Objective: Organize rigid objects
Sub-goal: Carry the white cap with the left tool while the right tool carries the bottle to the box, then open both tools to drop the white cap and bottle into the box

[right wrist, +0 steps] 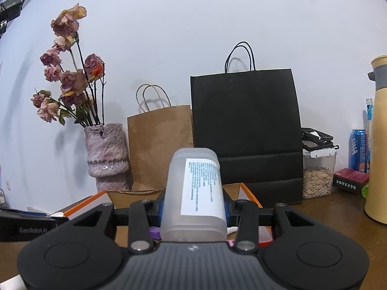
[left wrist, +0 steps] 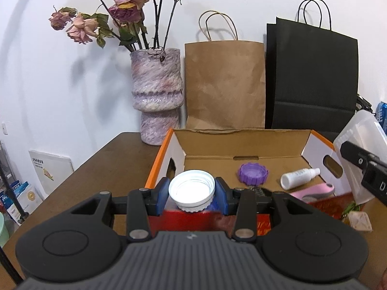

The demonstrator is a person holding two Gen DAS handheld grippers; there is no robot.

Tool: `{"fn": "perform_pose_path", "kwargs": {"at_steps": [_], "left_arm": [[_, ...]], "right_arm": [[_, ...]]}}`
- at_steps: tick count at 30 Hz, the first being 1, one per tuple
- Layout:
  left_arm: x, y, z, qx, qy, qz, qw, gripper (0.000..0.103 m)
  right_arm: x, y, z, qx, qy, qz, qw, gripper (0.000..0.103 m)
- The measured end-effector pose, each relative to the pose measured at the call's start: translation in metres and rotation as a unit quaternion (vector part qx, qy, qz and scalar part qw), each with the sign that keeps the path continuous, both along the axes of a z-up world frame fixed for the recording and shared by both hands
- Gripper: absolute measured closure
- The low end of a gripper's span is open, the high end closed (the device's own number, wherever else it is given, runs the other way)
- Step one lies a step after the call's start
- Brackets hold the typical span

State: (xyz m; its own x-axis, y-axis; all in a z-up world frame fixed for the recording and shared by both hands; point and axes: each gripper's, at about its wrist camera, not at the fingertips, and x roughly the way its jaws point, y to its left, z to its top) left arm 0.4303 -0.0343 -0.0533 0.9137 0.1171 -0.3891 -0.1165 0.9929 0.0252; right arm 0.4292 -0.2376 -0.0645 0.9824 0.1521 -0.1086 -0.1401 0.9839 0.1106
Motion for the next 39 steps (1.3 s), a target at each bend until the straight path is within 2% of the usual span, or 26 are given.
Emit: {"fn": "perform_pose_path", "kwargs": {"at_steps": [23, 35, 38, 39], "left_arm": [[0.061, -0.006, 0.002, 0.0, 0.0, -0.003, 1.0, 0.062], [0.076, -0.006, -0.001, 0.007, 0.005, -0.006, 0.9999, 0.062], [0.075, -0.005, -0.001, 0.009, 0.006, -0.001, 0.9999, 0.06], [0.075, -0.005, -0.001, 0.011, 0.005, 0.0, 0.9999, 0.055]], "right_arm": [[0.055, 0.004, -0.001, -0.009, 0.0, 0.003, 1.0, 0.063], [0.073, 0.006, -0.004, -0.016, 0.015, 0.008, 1.0, 0.063], [0.073, 0.007, -0.005, -0.019, 0.021, 0.01, 1.0, 0.063], [0.073, 0.006, -0.006, -0.018, 0.024, 0.01, 0.999, 0.063]]}}
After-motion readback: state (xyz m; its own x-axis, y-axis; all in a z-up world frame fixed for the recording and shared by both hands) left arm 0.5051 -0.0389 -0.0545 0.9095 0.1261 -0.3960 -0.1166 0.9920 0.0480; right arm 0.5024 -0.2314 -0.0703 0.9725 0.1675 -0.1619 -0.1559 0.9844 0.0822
